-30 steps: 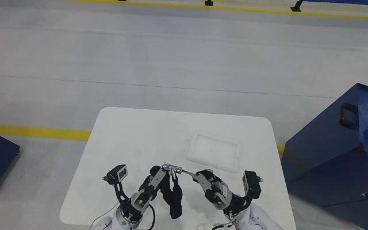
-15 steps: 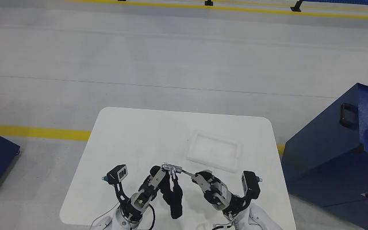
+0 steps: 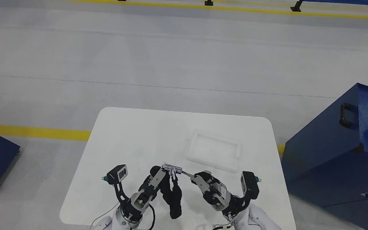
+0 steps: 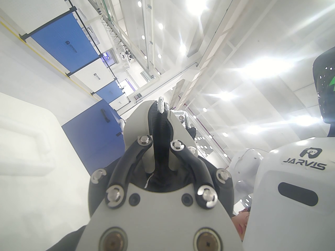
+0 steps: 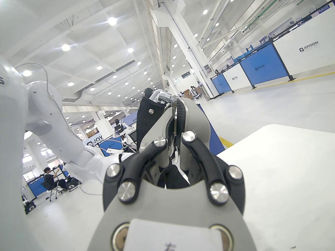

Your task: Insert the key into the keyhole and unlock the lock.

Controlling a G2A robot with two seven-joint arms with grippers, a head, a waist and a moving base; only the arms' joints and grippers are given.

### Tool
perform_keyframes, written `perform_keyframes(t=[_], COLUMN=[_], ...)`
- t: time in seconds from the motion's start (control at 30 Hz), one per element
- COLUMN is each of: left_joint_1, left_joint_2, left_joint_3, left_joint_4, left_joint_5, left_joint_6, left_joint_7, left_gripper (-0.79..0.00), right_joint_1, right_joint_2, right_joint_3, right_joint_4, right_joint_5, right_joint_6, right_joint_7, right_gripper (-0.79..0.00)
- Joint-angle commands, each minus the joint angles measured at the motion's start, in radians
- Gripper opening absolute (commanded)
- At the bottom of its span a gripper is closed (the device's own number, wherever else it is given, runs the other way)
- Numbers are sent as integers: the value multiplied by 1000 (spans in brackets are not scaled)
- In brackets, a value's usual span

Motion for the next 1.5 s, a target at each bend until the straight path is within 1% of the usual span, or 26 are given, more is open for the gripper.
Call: perform_keyframes(t=[0.0, 0.23, 0.63, 1.1, 1.47], left_joint_1=[0, 0, 0, 0, 0], left_joint_2=[0, 0, 0, 0, 0], left_joint_3=[0, 0, 0, 0, 0], left_joint_4=[0, 0, 0, 0, 0], left_joint_5=[0, 0, 0, 0, 0], left_joint_6=[0, 0, 0, 0, 0], left_joint_7=[0, 0, 0, 0, 0], left_gripper=[-785, -785, -785, -785, -785], right_joint_1=[1, 1, 13, 19, 29], right_joint_2=[-1, -2, 2, -1, -8], right_joint_3=[3, 20, 53, 54, 57], right_joint_4=[-1, -1, -14, -13, -15], right_joint_5=[1, 7, 56, 97, 101], right_joint_6=[0, -10, -61, -73, -72], right_joint_7=[5, 31, 121, 197, 201], right_gripper=[-785, -785, -785, -785, -785])
